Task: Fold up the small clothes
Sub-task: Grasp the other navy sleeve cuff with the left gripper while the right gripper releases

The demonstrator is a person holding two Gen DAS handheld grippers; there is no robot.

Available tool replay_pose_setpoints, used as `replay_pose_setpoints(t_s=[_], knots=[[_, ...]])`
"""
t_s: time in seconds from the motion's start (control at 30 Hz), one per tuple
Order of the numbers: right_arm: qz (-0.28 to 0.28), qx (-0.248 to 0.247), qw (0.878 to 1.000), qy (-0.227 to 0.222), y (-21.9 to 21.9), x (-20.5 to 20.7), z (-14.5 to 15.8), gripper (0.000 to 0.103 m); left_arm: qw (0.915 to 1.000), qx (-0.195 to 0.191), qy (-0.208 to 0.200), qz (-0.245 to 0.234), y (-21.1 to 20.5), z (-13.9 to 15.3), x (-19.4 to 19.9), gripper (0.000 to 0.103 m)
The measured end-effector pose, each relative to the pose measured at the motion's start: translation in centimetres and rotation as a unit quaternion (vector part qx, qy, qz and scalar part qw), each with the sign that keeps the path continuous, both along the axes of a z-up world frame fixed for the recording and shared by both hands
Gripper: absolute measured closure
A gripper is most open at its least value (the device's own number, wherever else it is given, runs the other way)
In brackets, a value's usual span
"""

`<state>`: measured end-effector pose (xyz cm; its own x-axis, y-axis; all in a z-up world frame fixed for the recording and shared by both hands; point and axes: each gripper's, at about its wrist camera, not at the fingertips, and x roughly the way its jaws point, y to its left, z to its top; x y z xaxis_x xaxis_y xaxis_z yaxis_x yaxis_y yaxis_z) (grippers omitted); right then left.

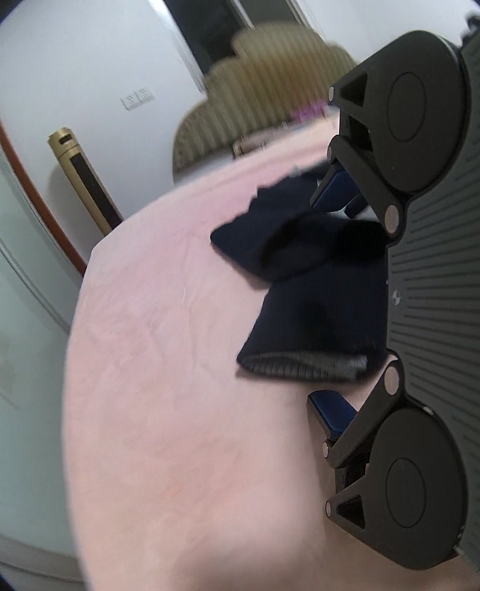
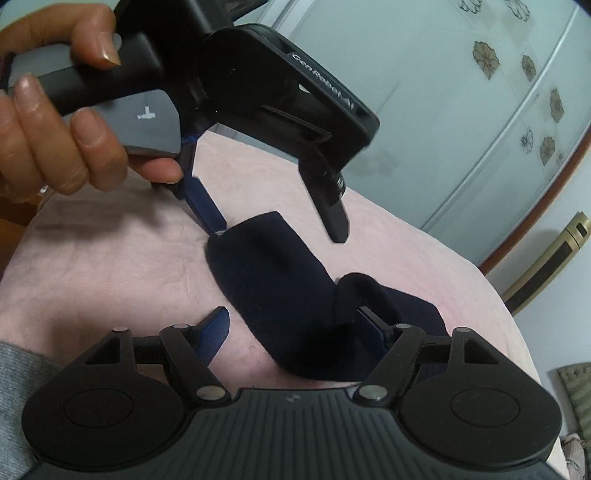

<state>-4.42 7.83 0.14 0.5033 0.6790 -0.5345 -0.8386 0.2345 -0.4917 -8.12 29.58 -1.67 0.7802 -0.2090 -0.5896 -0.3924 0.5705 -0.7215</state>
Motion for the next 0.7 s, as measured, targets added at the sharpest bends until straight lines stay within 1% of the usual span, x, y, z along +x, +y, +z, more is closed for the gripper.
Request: replay_pose_setpoints(t_s=[0.03, 0.1, 0.13, 0.17, 0.2, 0.23, 0.27, 0.3, 0.33, 0.37, 0.47, 0.53, 0.57, 0.6, 0.63, 0.67, 0.7], knots=[[-0.005, 0.004, 1.000, 0.001, -0.1, 0.3, 0.1, 0.028, 0.9999, -0.014, -0.009, 0.001, 0.3, -0.5, 0.3, 0.004], [-0.019, 0.017, 1.000, 0.003, -0.7, 0.6, 0.5, 0.028, 0.9989, -0.042, -0.022, 0.005, 0.5, -1.1, 0.7, 0.016], [-0.027, 0.022, 0.999, 0.008, -0.9, 1.1, 0.6, 0.028, 0.9980, -0.059, -0.025, 0.003, 0.6, -1.5, 0.9, 0.031], [-0.035, 0.026, 0.999, 0.014, -1.1, 1.4, 0.8, 0.028, 0.9968, -0.076, -0.024, 0.005, 0.6, -2.0, 1.1, 0.050], [-0.044, 0.030, 0.998, 0.018, -1.4, 1.7, 0.9, 0.028, 0.9954, -0.093, -0.021, 0.007, 0.7, -2.7, 1.3, 0.061], [-0.053, 0.035, 0.998, 0.021, -1.7, 2.1, 1.0, 0.028, 0.9941, -0.107, -0.016, 0.008, 0.8, -3.2, 1.4, 0.084], [-0.062, 0.039, 0.997, 0.023, -2.1, 2.4, 1.2, 0.028, 0.9931, -0.116, -0.011, 0.011, 0.8, -3.8, 1.6, 0.091], [-0.072, 0.042, 0.996, 0.023, -2.5, 2.8, 1.4, 0.028, 0.9923, -0.122, -0.007, 0.021, 0.8, -4.3, 1.6, 0.091], [-0.082, 0.045, 0.995, 0.021, -3.0, 3.1, 1.4, 0.028, 0.9918, -0.124, -0.011, 0.028, 0.9, -4.3, 1.5, 0.091], [-0.093, 0.047, 0.994, 0.020, -3.6, 3.5, 1.6, 0.028, 0.9927, -0.116, -0.014, 0.032, 1.1, -4.0, 1.4, 0.092], [-0.133, 0.054, 0.989, 0.025, -5.7, 4.9, 1.8, 0.028, 0.9974, -0.049, -0.017, 0.051, 2.1, -1.6, 1.4, 0.092], [-0.172, 0.056, 0.983, 0.025, -7.2, 6.3, 1.7, 0.028, 0.9969, -0.002, -0.019, 0.076, 3.9, 1.0, 1.6, 0.092], [-0.194, 0.058, 0.979, 0.024, -8.1, 7.0, 1.7, 0.028, 0.9953, 0.023, -0.020, 0.091, 4.8, 2.3, 1.6, 0.092], [-0.218, 0.060, 0.974, 0.026, -9.1, 7.8, 1.7, 0.028, 0.9922, 0.060, -0.020, 0.108, 5.7, 4.0, 1.8, 0.092], [-0.242, 0.064, 0.968, 0.030, -10.0, 8.6, 1.6, 0.028, 0.9856, 0.111, -0.019, 0.126, 6.6, 5.9, 2.1, 0.092], [-0.266, 0.069, 0.961, 0.034, -11.1, 9.4, 1.7, 0.027, 0.9777, 0.153, -0.016, 0.143, 7.1, 7.4, 2.4, 0.092], [-0.289, 0.076, 0.954, 0.038, -12.1, 10.1, 1.7, 0.027, 0.9670, 0.199, -0.010, 0.159, 7.7, 9.0, 2.9, 0.092]])
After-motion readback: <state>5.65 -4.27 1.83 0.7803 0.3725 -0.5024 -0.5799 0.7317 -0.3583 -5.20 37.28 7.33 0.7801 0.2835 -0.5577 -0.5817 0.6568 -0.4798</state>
